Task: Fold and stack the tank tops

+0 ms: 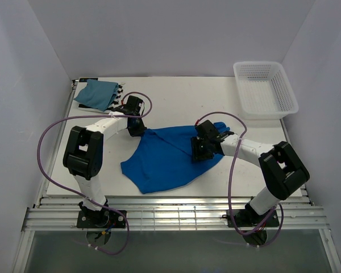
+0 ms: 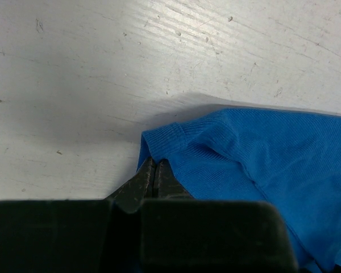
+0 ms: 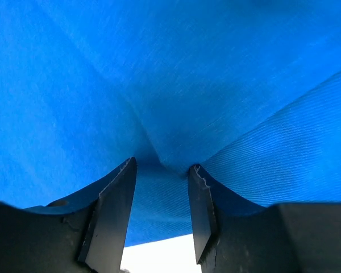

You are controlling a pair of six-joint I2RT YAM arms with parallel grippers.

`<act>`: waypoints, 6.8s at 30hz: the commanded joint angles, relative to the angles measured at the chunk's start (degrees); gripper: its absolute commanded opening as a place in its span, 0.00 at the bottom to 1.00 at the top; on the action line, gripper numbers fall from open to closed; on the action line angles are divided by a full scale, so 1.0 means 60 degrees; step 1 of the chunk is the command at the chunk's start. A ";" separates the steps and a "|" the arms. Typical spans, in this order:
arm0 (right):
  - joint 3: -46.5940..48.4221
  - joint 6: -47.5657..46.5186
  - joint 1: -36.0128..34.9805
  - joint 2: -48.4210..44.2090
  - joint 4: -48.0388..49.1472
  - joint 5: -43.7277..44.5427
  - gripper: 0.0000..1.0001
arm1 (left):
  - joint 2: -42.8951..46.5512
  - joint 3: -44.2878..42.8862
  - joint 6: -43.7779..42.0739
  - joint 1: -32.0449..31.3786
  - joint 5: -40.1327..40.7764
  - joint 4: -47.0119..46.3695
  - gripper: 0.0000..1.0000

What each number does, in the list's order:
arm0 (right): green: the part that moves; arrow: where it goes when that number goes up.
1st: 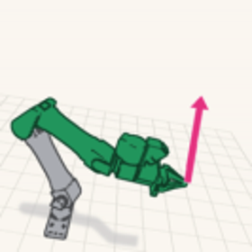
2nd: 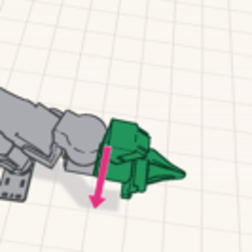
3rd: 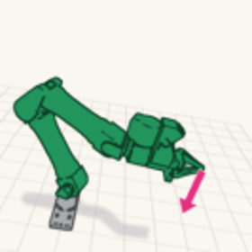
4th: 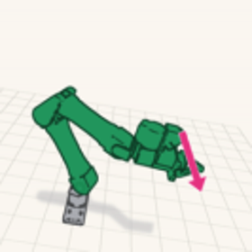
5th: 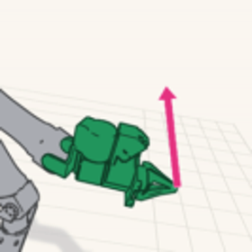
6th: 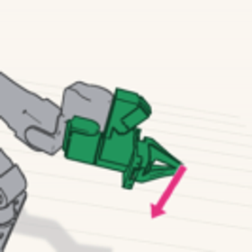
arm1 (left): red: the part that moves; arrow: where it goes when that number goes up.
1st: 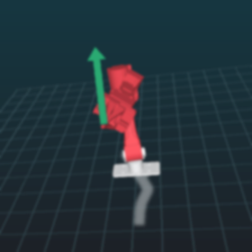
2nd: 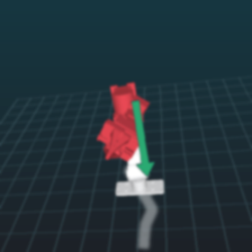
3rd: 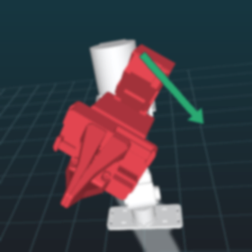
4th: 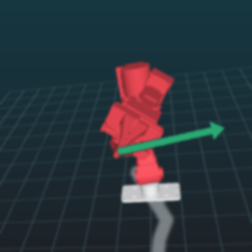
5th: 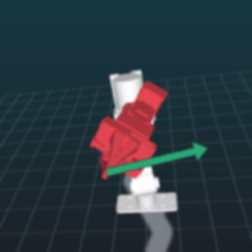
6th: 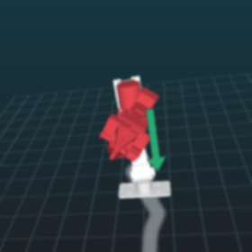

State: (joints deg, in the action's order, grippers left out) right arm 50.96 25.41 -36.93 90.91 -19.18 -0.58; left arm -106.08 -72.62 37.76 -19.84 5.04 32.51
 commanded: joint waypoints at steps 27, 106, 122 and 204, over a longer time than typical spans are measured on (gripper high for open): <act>0.2433 -0.0996 -0.0027 -0.6269 -0.1387 0.1390 0.08 | 0.6440 0.0473 -0.0156 -0.0048 -0.1101 0.0675 0.00; -0.1739 -0.1964 0.4177 -0.2176 0.1556 -0.3302 0.90 | 0.0205 0.1291 0.1500 -0.0093 0.0347 0.0734 0.98; -0.4363 -0.1422 0.4060 -0.4017 0.1646 -0.3082 0.90 | 0.3558 0.4281 0.1618 -0.0136 -0.0399 0.1071 0.98; -0.4862 0.0878 0.4118 -0.7006 -0.0817 -0.0812 0.08 | 0.4863 0.5117 0.3360 -0.2597 -0.1572 -0.0600 0.00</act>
State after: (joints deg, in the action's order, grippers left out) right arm 18.41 31.86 -12.23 50.61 -20.56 -7.53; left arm -80.12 -39.31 57.34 -35.42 -5.13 28.64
